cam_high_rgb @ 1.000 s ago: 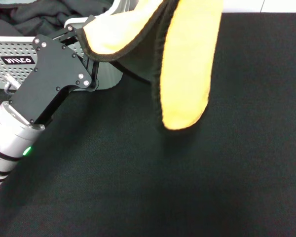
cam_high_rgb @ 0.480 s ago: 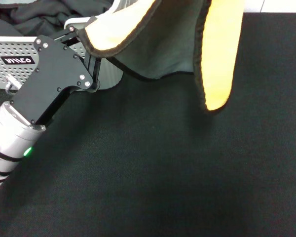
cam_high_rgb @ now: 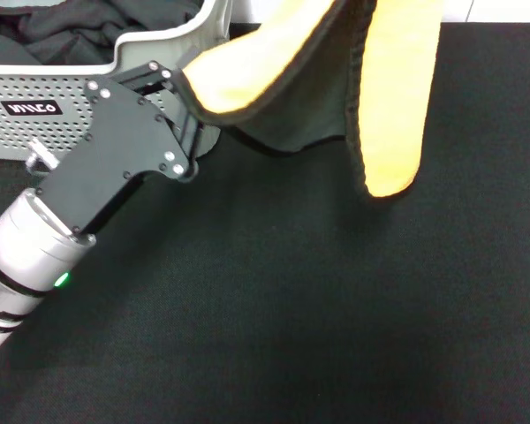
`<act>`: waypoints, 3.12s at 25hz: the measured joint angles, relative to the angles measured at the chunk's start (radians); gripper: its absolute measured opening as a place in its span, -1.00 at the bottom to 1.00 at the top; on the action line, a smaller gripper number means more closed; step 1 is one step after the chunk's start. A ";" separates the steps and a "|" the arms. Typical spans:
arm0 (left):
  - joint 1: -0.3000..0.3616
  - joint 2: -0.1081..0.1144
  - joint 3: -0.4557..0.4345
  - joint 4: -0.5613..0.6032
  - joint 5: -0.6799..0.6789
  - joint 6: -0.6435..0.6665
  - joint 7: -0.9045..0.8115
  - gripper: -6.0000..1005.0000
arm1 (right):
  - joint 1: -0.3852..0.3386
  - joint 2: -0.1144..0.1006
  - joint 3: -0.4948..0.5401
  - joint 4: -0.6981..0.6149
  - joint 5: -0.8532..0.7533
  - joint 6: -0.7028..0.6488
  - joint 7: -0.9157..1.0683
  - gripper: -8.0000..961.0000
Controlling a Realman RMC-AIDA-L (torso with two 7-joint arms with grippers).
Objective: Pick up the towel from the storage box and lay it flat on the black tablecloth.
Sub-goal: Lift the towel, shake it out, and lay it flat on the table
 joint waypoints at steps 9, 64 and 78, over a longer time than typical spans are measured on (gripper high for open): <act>-0.012 -0.002 0.000 -0.006 0.078 -0.001 0.052 -0.70 | 0.013 0.006 0.001 0.001 0.005 -0.027 0.005 -0.93; -0.026 -0.006 0.040 0.002 0.086 0.040 -0.031 -0.53 | 0.034 0.019 -0.006 0.094 -0.005 -0.115 -0.020 -0.93; -0.054 -0.004 0.052 -0.007 0.110 0.025 -0.040 -0.82 | 0.058 0.007 0.001 0.173 -0.004 -0.127 -0.058 -0.93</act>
